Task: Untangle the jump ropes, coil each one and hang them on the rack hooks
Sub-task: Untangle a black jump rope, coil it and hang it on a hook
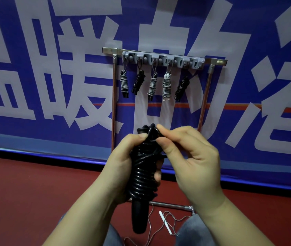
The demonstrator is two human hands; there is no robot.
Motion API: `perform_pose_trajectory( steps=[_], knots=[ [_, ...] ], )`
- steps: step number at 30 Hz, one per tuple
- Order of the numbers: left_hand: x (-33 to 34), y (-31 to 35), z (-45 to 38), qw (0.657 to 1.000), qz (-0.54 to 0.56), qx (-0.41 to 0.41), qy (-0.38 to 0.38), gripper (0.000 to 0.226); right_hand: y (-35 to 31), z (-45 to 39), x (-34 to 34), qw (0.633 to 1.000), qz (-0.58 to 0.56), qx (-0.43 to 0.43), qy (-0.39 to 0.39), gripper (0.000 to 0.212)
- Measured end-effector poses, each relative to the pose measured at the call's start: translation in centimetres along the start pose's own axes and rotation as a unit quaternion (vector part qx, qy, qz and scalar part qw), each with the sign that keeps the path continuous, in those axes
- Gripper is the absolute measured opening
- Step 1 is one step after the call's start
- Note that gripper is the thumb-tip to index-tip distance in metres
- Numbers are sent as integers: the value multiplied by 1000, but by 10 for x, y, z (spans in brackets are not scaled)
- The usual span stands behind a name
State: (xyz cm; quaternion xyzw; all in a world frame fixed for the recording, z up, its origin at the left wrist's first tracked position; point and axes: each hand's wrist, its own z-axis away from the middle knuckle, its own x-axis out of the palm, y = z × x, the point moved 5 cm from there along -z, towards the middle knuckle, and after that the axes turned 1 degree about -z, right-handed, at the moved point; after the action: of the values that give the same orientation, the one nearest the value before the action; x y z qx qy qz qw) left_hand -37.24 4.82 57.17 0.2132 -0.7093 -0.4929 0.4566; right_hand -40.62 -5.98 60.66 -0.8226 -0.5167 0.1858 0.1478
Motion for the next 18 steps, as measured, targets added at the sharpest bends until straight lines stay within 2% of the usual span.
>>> perform_pose_trajectory(
  steps=[3,7,12,16,18],
  knots=[
    [3,7,0,1000,9,13,-15,20,4,-1,-1,1000,-1,10,-11,22],
    [11,15,-4,999,-1,34,-37,34,3,0,-9,998,-27,46,16,19],
    [6,13,-5,998,-13,35,-41,37,3,-1,-8,992,-66,107,2,12],
    [9,13,-3,998,-14,48,-38,30,0,-3,-7,994,-44,101,-21,12],
    [6,14,-3,997,-49,51,-18,30,0,-3,-8,995,-25,97,-15,11]
  ],
)
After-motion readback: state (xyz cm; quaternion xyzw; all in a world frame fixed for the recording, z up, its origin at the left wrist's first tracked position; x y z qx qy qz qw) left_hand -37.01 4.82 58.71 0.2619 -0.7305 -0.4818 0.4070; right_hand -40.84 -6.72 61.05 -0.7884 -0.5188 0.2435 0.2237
